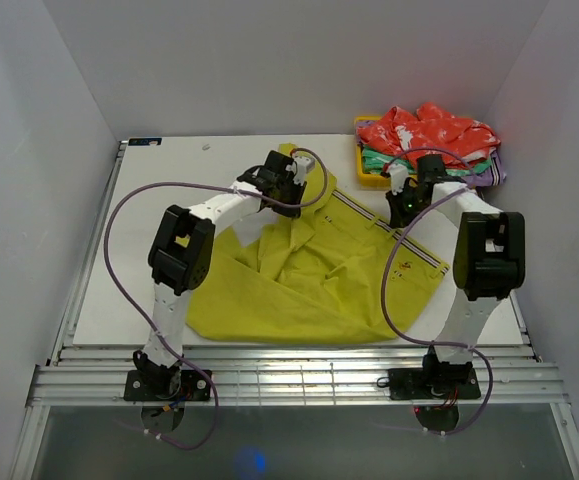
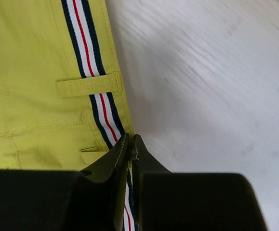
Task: Fold and stack the trousers
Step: Flatten the trousers out
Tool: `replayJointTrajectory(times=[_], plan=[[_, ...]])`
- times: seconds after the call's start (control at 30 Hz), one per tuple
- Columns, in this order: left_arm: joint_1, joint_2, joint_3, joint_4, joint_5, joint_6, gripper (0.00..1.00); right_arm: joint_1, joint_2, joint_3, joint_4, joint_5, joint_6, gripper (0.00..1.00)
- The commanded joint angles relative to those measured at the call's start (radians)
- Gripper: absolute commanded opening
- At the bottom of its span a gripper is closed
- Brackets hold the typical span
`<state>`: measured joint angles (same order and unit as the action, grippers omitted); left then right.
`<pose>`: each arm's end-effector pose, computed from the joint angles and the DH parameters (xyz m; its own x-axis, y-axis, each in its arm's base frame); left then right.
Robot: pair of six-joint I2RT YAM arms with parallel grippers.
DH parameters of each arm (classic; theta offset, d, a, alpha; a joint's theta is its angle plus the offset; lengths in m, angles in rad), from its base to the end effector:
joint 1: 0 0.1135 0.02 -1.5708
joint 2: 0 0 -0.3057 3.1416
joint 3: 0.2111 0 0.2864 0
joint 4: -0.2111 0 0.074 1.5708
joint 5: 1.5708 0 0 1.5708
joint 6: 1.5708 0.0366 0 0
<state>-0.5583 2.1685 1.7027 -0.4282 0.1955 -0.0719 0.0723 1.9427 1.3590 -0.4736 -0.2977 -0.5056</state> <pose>0.4526 -0.2910 0.2084 -0.7042 0.3568 -0.6138 0.5737 0.7952 -0.1960 0.4494 0.0433 0.1991 -0.6570 -0.5118 -0.5535 -0.6069 0.7946 -0.0144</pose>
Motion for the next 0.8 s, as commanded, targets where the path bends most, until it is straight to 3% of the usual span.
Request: replayJointTrajectory(times=[0.0,0.17,0.3,0.5,0.6,0.7,0.73,0.77], plan=[[0.081,-0.111,0.037,-0.017,-0.077,0.011,0.0,-0.132,-0.154,-0.041,-0.031,0.035,-0.066,0.08],[0.21,-0.237,-0.018,-0.037,-0.059,0.041,0.0,-0.253,-0.254,-0.133,-0.109,0.06,-0.19,0.08],[0.282,-0.346,-0.152,-0.037,-0.05,0.063,0.0,-0.333,-0.35,-0.236,-0.164,0.088,-0.289,0.08],[0.363,-0.472,-0.403,-0.078,-0.102,0.055,0.0,-0.347,-0.477,-0.38,-0.235,0.147,-0.434,0.08],[0.395,-0.48,-0.448,-0.125,-0.094,0.05,0.0,-0.347,-0.484,-0.385,-0.258,0.175,-0.488,0.08],[0.448,-0.481,-0.445,-0.182,-0.048,0.066,0.26,-0.348,-0.458,-0.319,-0.31,0.19,-0.54,0.13],[0.466,-0.486,-0.442,-0.188,-0.016,0.069,0.46,-0.347,-0.437,-0.292,-0.324,0.19,-0.537,0.19],[0.484,-0.495,-0.428,-0.195,0.017,0.102,0.53,-0.348,-0.424,-0.255,-0.332,0.166,-0.531,0.32]])
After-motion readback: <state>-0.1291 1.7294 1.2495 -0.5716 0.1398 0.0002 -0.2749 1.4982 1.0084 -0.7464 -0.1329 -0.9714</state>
